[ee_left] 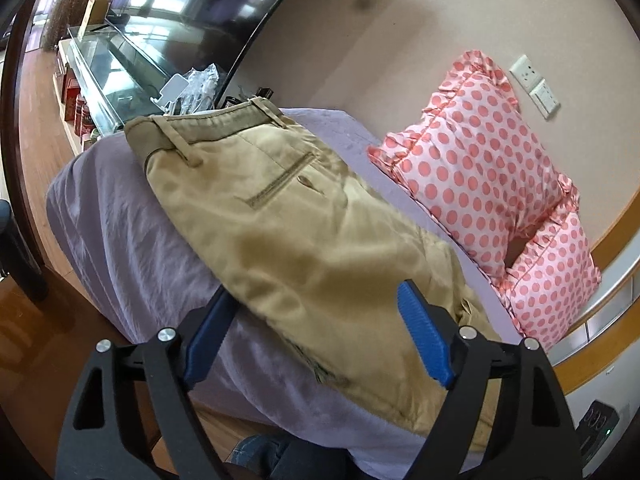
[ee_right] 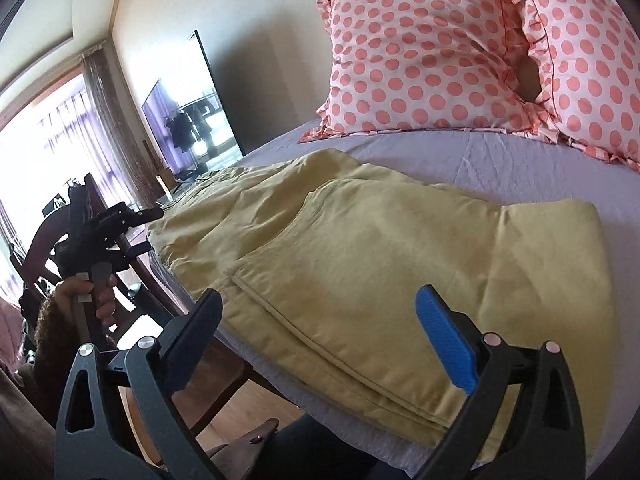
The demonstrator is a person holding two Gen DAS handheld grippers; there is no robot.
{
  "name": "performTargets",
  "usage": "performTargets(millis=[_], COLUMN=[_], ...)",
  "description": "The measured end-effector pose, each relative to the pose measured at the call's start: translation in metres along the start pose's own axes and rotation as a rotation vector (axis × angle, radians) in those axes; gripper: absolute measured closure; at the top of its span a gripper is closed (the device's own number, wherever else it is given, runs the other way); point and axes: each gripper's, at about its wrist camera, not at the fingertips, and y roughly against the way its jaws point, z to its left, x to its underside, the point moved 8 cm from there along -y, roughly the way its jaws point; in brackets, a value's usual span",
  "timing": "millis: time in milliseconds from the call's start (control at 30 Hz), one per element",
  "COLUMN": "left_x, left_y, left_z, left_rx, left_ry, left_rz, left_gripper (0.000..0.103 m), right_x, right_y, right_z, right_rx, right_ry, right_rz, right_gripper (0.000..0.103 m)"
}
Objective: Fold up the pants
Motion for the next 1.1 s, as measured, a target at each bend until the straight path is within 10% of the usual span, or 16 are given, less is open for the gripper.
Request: performTargets(millis=[233, 333, 433, 567, 700, 867, 1000, 1100], left_x=[-0.017, -0.018, -0.025, -0.045, -0.023, 0.141, 0.266, 0.31], left_y=[-0.007, -0.013, -0.012, 0.006, 0.023, 0.014, -0.017, -0.021], left_z=[0.015, 0.034, 0.028, -0.056, -0.191, -0.33, -0.326, -0.313], left_rx=[0.076, 0.065, 0.039, -0.059, 0.035, 0.345, 0.389, 0.301], left_ry=[0.145, 0.251, 0.202, -0.163, -0.542, -1.055, -1.344, -1.629], left_rz=[-0.002, 0.012, 0.025, -0.062, -0.128, 0.065, 0.302, 0.163], left_gripper=[0.031, 0.09, 0.093, 0.095, 0.095, 0.094, 0.094, 0.093], right_x=[0.004, 0.005, 0.006, 0.001, -0.012, -0.014, -0.008, -0.005], right_y=[-0.003, -0.002, 0.001, 0.015, 0.053, 0.116, 0.143, 0.138], right_z=[-0.01, -0.012, -0.014, -0.026, -0.054, -0.119, -0.162, -0.184], right_rx=[-0.024, -0.035, -0.044, -0.031, 0.019, 0.106, 0.057, -0.004], right_ry=[-0.057, -0.069, -0.069, -0.085, -0.152, -0.335, -0.523, -0.629], right_rz=[0.006, 0.003, -0.003, -0.049, -0.173, -0.314, -0.358, -0.316], right_gripper=[0.003, 0.002, 0.002, 0.002, 0.002, 0.002, 0.002, 0.002])
